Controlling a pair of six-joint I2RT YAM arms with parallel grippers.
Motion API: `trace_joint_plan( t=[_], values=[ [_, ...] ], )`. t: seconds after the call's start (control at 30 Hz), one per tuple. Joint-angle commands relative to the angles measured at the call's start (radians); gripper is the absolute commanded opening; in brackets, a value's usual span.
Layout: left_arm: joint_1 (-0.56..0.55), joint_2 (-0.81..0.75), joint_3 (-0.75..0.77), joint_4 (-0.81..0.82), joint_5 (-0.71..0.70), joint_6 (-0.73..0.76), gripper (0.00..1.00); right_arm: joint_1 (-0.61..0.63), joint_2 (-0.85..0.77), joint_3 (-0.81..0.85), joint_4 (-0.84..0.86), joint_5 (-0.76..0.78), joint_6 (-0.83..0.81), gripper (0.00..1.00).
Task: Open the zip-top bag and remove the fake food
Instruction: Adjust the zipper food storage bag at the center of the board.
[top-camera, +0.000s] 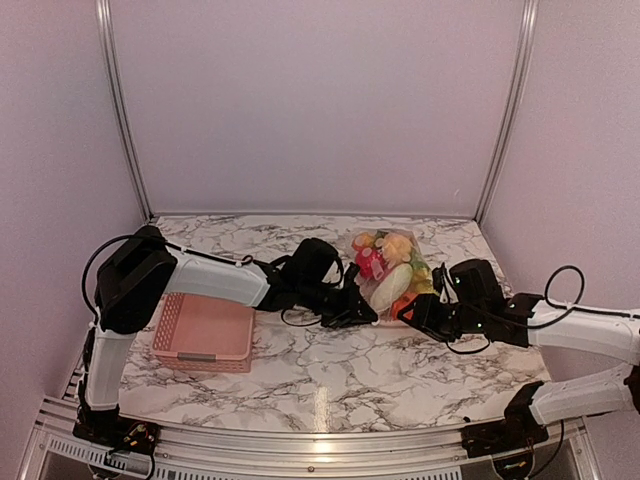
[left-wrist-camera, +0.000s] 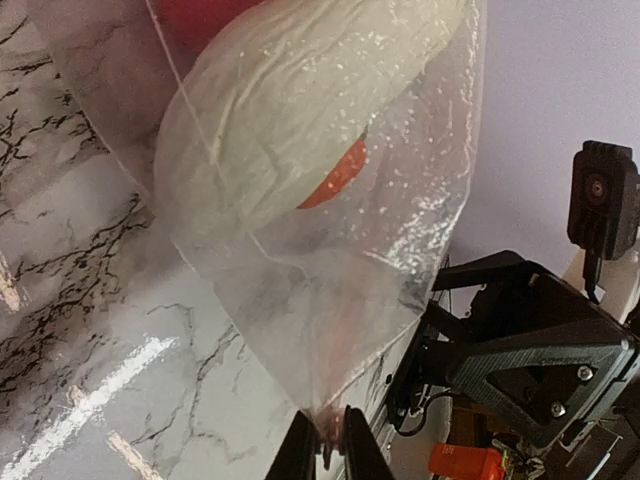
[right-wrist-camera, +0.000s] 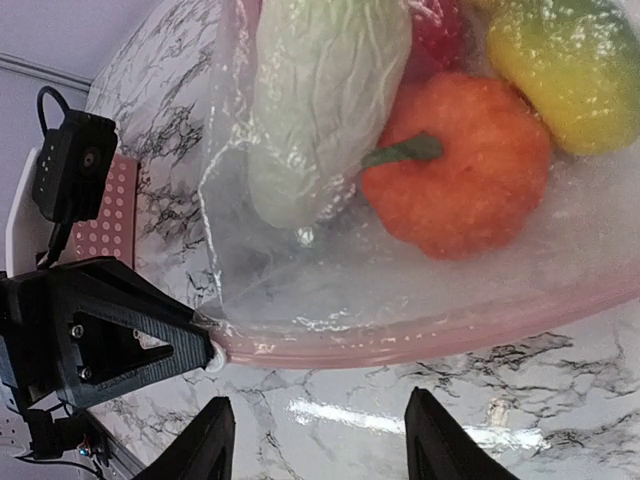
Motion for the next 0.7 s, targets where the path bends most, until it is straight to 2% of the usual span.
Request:
trace_joint_plan(
  t=[0.0,0.1,0.2,0.67],
  values=[
    [-0.03,0.026,-0.011,0.189,0.043,-0.143,0.06,0.015,-0.032,-0.047,0.092,-0.067,0.101,0.56],
    [-0.041,0.032,-0.016,0.209,0.035,-0.17,0.2,0.019,-0.054,-0.071,0.088,-0.064,0.135,0.56],
    [-0.042,0.025,-0.029,0.201,0.016,-0.165,0.28,0.02,-0.079,-0.098,0.104,-0.069,0.169,0.56],
    [-0.04,-0.013,-0.085,0.161,-0.009,-0.124,0.28,0.024,-0.072,-0.178,0.279,-0.115,0.308,0.49]
  ],
)
